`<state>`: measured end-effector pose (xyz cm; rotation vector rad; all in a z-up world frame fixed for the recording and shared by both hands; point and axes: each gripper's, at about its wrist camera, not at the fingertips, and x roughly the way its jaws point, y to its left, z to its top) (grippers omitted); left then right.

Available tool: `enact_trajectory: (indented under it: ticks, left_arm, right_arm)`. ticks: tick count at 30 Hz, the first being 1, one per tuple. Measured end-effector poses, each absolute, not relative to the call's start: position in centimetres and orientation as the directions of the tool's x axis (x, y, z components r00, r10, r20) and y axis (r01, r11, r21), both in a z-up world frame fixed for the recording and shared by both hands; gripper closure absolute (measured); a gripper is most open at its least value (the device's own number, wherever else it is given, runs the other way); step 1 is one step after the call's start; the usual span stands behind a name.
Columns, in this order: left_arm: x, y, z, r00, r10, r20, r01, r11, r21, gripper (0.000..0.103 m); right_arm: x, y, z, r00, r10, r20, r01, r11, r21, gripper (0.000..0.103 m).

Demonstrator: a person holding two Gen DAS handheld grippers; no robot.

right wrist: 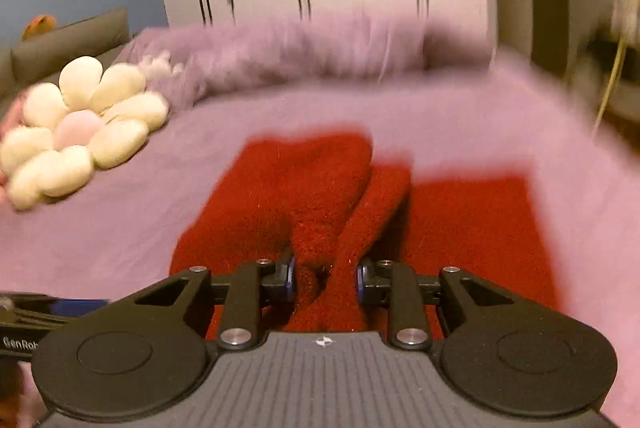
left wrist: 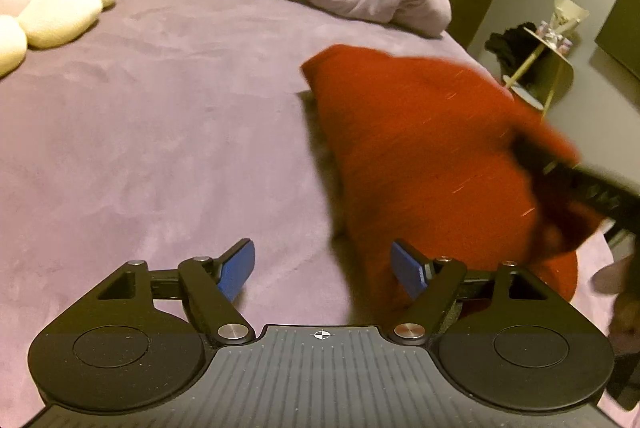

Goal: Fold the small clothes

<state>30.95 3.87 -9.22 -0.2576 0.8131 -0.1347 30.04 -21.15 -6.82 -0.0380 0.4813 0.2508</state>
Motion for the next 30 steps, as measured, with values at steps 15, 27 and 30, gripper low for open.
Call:
enact_trajectory:
  ticks: [15,27,30]
  left_arm:
    - [33.0,-0.3,-11.2,0.600,-0.219,-0.769,0.052,0.970,-0.236,0.024]
    - [33.3,-1.3,-10.7,0.599,-0.202,-0.775,0.070,0.977,-0.201,0.025]
    - [33.2,-1.4,-10.3,0.605,-0.196,-0.772,0.068,0.978,-0.195,0.024]
  right_arm:
    - [30.9,-26.8,-10.8,0.800,0.119,-0.588,-0.078,0.992,0.094,0.064]
    - [35.1,-29.9,-11.6,0.759,0.352,-0.547,-0.083,0.886,0.456,0.045]
    - [34.2,-27.9,-10.3,0.797,0.221,-0.562,-0.099,0.966,0.239,0.079]
